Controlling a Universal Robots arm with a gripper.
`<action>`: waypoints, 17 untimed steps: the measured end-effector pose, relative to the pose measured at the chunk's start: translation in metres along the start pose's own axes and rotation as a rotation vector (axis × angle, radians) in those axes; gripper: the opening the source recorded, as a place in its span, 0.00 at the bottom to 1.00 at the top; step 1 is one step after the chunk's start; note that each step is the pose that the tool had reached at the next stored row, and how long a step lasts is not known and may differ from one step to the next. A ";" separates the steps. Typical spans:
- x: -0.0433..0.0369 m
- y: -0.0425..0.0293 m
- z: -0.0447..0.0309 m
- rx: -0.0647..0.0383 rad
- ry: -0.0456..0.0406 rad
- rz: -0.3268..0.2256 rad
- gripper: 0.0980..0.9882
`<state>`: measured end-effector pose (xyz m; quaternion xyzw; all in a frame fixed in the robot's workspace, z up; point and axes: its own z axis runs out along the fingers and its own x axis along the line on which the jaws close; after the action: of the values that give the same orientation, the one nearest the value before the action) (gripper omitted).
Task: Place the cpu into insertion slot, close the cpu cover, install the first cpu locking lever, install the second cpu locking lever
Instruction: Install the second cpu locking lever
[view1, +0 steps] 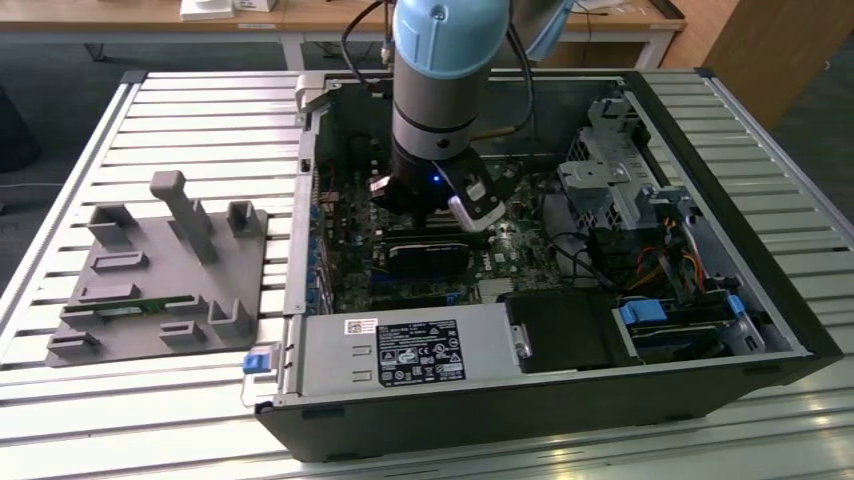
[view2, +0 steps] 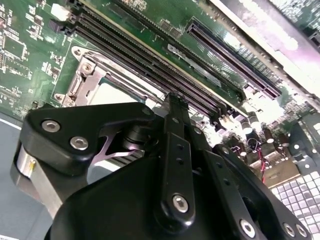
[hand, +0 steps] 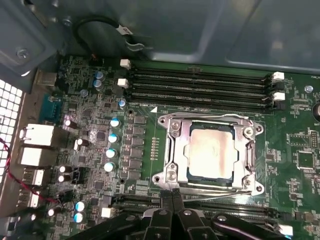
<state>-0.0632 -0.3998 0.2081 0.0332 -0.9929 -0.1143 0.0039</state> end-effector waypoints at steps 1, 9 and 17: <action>0.0002 -0.0002 0.0009 -0.004 -0.0003 0.000 0.01; 0.0063 -0.0018 0.0055 -0.017 -0.0013 0.000 0.01; 0.0084 -0.0033 0.0101 -0.063 -0.0045 -0.001 0.01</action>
<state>-0.0715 -0.4013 0.1975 0.0333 -0.9888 -0.1457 0.0027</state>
